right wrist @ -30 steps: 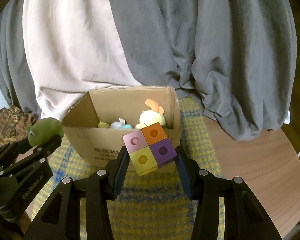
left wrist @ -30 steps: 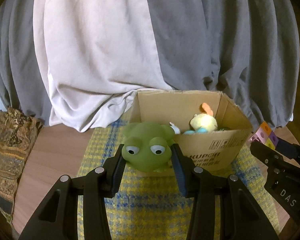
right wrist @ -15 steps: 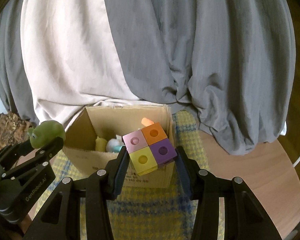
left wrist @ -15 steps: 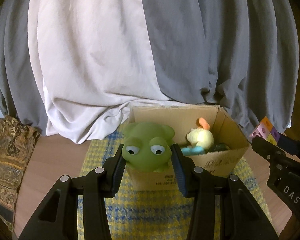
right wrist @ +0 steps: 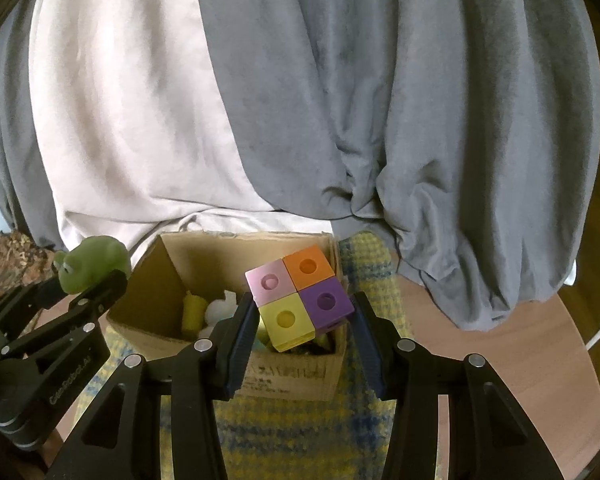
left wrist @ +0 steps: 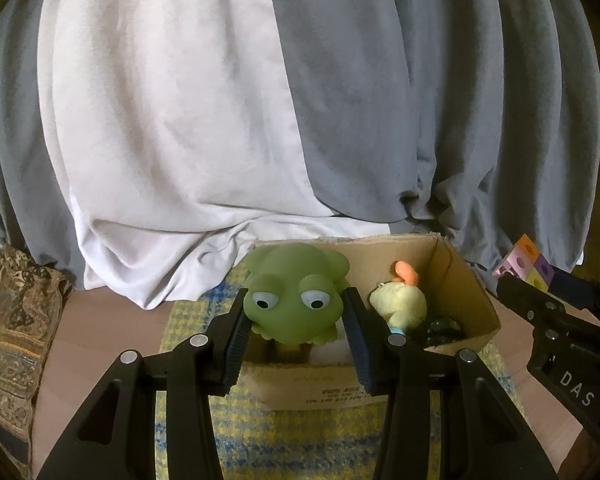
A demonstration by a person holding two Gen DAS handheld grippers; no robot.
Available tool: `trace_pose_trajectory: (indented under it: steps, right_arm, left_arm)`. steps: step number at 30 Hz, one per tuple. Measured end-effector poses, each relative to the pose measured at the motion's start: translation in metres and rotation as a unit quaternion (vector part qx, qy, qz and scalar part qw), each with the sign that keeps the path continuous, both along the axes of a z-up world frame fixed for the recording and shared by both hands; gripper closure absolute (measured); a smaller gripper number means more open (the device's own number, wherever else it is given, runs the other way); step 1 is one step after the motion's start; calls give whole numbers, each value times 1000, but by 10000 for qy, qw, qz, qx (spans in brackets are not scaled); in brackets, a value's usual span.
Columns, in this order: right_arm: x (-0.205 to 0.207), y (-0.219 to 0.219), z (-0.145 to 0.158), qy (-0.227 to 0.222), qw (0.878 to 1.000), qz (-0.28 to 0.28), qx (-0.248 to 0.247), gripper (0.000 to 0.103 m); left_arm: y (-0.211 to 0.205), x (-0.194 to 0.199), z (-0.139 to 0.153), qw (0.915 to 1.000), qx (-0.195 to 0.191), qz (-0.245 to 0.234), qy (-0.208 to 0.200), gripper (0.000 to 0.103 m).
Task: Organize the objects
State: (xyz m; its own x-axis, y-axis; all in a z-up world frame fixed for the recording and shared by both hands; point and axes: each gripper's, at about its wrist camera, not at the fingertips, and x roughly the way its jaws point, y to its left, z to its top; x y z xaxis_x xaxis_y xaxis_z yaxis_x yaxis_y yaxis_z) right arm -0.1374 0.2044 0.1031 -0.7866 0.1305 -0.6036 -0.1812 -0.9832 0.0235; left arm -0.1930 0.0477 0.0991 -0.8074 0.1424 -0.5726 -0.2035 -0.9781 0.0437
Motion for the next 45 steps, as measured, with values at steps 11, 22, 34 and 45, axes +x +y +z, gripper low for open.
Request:
trace_pose_trajectory:
  steps: [11, 22, 34, 45]
  right_arm:
    - [-34, 5, -5, -231, 9997, 7, 5, 56]
    - [-47, 9, -16, -501, 9987, 32, 14, 55]
    - [-36, 18, -7, -330, 9991, -269, -36, 10]
    - [-19, 14, -3, -340, 9989, -321, 0, 5]
  left_arm:
    - [7, -35, -10, 9995, -12, -68, -322, 58]
    - [13, -42, -17, 9986, -88, -138, -494, 53]
    - [7, -29, -7, 9990, -300, 219, -250, 13]
    - [-4, -10, -1, 9976, -391, 555, -97, 3]
